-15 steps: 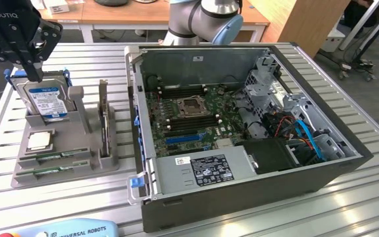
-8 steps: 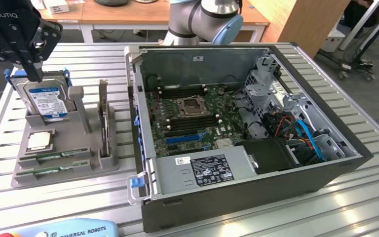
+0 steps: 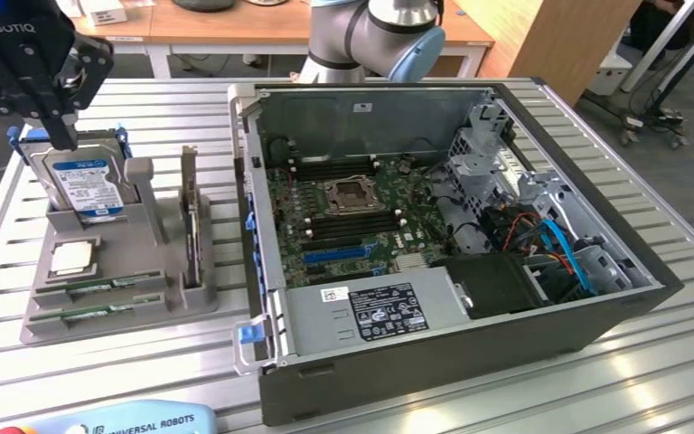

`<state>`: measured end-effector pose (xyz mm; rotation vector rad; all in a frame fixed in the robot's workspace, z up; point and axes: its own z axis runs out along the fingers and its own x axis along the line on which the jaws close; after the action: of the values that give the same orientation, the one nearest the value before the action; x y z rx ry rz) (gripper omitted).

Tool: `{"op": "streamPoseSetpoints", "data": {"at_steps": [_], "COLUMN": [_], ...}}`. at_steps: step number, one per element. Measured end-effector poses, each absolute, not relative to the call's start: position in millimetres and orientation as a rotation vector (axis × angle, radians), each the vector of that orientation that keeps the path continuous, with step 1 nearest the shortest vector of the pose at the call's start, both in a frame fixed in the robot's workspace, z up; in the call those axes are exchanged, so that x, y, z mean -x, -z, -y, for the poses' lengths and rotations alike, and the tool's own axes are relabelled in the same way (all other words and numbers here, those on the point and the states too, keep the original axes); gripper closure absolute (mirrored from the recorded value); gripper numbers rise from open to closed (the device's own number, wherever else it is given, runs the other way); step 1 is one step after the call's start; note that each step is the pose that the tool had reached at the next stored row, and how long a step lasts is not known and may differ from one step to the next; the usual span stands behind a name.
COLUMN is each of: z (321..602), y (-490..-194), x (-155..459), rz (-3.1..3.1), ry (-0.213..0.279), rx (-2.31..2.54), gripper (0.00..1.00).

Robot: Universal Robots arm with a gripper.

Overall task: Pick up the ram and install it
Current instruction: 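Pick up the ram and move it above insertion slot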

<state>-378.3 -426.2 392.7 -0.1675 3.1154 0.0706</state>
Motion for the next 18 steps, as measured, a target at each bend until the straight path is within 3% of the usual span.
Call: {"op": "streamPoseSetpoints", "data": {"at_steps": [18], "z": [426.2], "y": [-391.3], "x": [378.3], "rz": [-3.054], "ry": [-0.072], "rx": [0.674], "gripper": [0.90]}}
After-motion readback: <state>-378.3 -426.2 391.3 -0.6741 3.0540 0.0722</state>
